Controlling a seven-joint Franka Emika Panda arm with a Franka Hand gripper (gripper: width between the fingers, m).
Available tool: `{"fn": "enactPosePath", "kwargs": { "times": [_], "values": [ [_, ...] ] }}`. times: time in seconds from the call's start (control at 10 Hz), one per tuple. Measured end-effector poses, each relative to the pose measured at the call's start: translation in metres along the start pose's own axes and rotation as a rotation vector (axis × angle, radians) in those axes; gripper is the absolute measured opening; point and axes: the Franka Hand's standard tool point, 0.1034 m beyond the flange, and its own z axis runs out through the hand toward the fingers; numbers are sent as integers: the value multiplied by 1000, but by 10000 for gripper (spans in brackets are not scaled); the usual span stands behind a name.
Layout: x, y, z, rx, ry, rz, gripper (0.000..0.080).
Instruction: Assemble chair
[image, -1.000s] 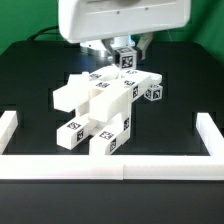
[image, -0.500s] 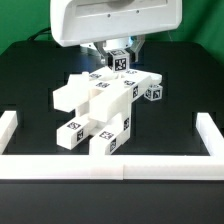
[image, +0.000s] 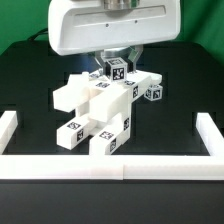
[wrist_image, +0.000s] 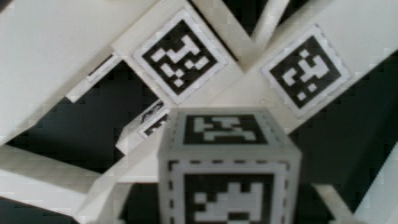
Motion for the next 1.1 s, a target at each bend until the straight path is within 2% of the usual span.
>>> {"fn": "enactPosePath", "kwargs": {
  "times": [0.4,0.7,1.1],
  "values": [
    [-1,-1,1,0,-1,11,290],
    [3,-2,2,-14,22,9,290],
    [4,-2,2,-15,24,11,290]
  ]
}}
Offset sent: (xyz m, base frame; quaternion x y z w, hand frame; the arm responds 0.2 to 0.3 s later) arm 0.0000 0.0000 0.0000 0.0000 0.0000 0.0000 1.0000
